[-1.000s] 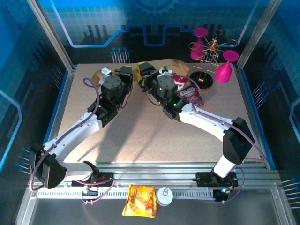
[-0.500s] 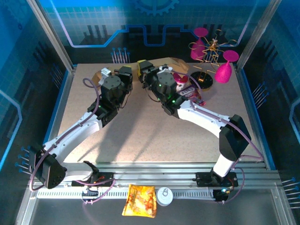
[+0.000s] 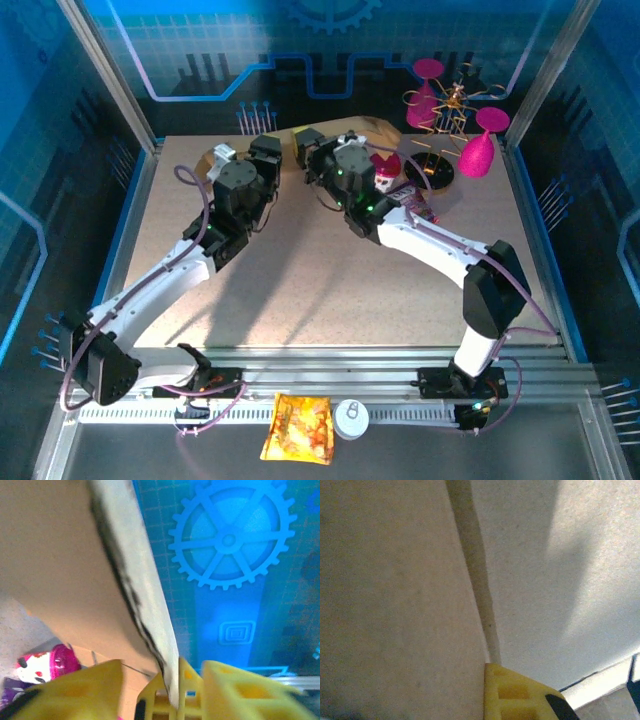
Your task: Fold the paper box
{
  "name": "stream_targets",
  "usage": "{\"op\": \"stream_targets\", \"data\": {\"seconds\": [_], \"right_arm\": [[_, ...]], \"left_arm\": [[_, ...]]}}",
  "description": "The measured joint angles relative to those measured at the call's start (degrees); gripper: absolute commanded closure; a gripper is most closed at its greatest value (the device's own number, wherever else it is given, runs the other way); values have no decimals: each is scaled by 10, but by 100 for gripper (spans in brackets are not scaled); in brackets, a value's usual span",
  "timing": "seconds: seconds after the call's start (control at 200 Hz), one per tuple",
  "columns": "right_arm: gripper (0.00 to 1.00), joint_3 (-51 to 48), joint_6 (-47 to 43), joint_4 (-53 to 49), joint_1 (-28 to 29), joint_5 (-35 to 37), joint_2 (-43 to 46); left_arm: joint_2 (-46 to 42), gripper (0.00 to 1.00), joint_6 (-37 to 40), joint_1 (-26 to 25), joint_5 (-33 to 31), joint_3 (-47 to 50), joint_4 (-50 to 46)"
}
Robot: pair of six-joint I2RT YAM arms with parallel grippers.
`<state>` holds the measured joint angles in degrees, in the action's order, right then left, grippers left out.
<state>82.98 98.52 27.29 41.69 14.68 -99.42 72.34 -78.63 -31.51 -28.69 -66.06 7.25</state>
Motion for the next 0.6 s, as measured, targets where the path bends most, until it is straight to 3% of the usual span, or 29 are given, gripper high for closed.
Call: {"op": "stream_targets", "data": {"seconds": [0.305, 0.6], "right_arm": [[100, 18, -21, -138, -33, -26, 87], [100, 19, -42, -204, -24, -45, 197]], "left_arm": [[-109, 31, 240, -14, -23, -164, -184], [-188, 32, 398, -24, -149, -175, -284]]}}
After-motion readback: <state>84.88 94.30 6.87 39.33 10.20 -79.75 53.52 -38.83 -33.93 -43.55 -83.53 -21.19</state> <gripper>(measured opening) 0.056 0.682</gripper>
